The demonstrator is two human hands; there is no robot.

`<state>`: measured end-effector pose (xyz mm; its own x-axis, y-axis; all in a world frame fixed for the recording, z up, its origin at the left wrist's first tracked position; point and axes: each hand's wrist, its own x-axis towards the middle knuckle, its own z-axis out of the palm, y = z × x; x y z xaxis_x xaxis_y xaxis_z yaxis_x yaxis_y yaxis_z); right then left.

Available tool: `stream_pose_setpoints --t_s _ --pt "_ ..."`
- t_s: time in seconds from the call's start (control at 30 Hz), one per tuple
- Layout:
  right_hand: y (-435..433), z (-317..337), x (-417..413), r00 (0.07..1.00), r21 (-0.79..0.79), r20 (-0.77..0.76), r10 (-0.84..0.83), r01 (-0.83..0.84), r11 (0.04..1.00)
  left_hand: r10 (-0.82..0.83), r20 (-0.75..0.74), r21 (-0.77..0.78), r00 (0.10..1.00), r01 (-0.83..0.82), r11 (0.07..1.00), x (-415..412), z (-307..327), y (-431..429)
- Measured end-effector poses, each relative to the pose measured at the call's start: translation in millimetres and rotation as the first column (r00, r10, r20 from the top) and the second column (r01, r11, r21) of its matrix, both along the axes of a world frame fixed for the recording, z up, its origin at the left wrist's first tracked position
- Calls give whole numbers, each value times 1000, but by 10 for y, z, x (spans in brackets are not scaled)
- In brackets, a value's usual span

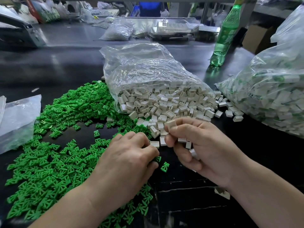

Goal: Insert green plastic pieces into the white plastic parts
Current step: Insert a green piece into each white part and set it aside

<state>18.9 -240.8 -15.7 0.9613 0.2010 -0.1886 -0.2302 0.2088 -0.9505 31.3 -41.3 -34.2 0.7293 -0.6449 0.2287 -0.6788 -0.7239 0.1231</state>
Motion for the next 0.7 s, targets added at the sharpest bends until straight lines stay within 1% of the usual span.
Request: stream_pose_setpoints --t_s 0.13,0.27,0.33,0.4,0.5,0.57,0.63,0.7 --pt "34 -9 -9 999 -50 -20 31 -32 998 5 69 -6 998 -5 1000 29 -31 -3" --pt "38 -13 -12 999 -57 -13 39 -40 998 20 87 -33 996 -17 999 44 -39 -2" --pt "35 -27 -7 999 -68 3 36 -36 997 36 90 -107 995 -26 994 47 -31 1" --pt "35 -57 0 999 -124 39 38 -33 992 74 54 -242 996 -59 968 50 -12 7" --pt "48 -97 -9 991 -284 112 70 -36 958 119 -54 -426 991 -131 895 35 23 7" --pt "59 -125 -25 985 -352 129 114 -62 934 116 -169 -554 979 -192 810 -1 42 7" --pt "74 -133 -39 981 -384 127 149 -90 919 57 -289 -658 956 -242 713 -48 65 -1" --pt "88 -127 -41 981 -399 120 155 -95 912 -45 -424 -730 905 -312 608 -90 95 -19"
